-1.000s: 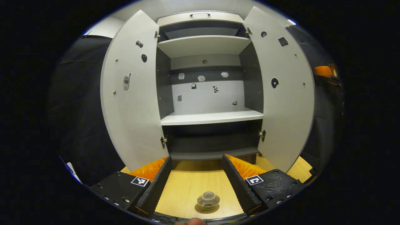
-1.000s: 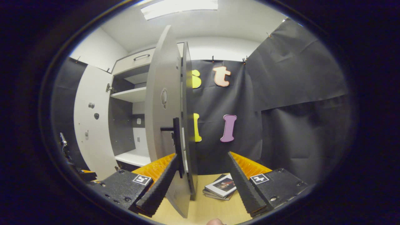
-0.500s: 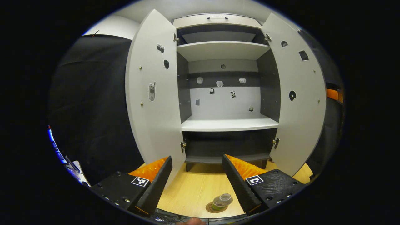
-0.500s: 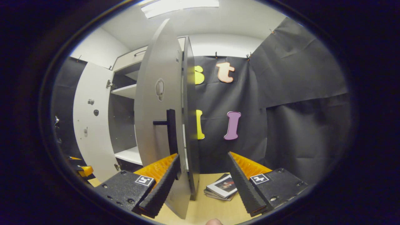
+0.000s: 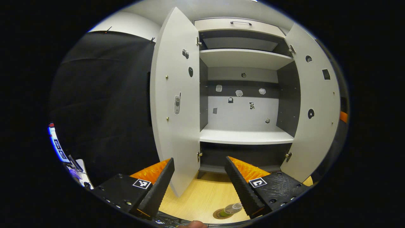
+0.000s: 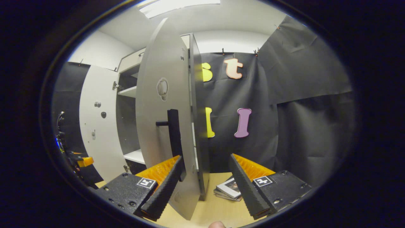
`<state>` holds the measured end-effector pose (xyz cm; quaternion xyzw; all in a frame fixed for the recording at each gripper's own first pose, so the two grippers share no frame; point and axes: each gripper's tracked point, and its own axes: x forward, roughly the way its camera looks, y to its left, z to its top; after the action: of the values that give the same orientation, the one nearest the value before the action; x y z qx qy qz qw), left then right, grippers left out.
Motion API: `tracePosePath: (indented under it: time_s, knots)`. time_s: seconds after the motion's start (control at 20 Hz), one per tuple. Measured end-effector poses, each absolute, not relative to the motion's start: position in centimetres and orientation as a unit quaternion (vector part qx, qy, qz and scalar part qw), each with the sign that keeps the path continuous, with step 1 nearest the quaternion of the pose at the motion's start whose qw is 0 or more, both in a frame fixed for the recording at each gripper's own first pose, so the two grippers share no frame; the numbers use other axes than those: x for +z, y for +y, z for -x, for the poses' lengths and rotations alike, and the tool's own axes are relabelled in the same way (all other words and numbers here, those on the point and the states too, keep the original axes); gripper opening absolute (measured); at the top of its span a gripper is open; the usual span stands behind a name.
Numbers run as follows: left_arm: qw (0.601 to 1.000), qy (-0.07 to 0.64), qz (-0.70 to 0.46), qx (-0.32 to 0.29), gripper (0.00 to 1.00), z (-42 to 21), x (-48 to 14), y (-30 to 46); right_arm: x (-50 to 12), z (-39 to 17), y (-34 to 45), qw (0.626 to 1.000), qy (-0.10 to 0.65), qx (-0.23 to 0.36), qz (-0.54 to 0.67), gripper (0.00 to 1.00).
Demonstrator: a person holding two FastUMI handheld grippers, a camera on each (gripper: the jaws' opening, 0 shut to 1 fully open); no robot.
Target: Grasp the bottle in the cabinet with the left hand and place it on the coaster, then close the right door with the right hand and the left door with the left hand.
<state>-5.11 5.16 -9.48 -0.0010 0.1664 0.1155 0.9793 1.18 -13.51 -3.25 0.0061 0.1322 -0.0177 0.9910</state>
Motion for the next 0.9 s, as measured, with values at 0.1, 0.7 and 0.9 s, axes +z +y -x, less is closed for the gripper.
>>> tracePosePath:
  time_s: [0.1, 0.7, 0.9]
  knots:
    - [0.98, 0.158, 0.001, 0.12, 0.96, 5.3, -8.5, 6.0, -3.4, -1.3, -13.1, 0.991, 0.134, -0.005, -0.004, 0.93]
    - [0.97, 0.168, 0.035, 0.17, 0.95, 7.3, -7.8, 13.0, -4.5, -2.2, -7.4, 0.989, 0.139, 0.041, -0.022, 0.94]
    - [0.969, 0.166, 0.053, 0.174, 0.95, 7.6, -7.9, 15.3, -4.8, -2.7, -6.0, 0.989, 0.14, 0.043, -0.017, 0.93]
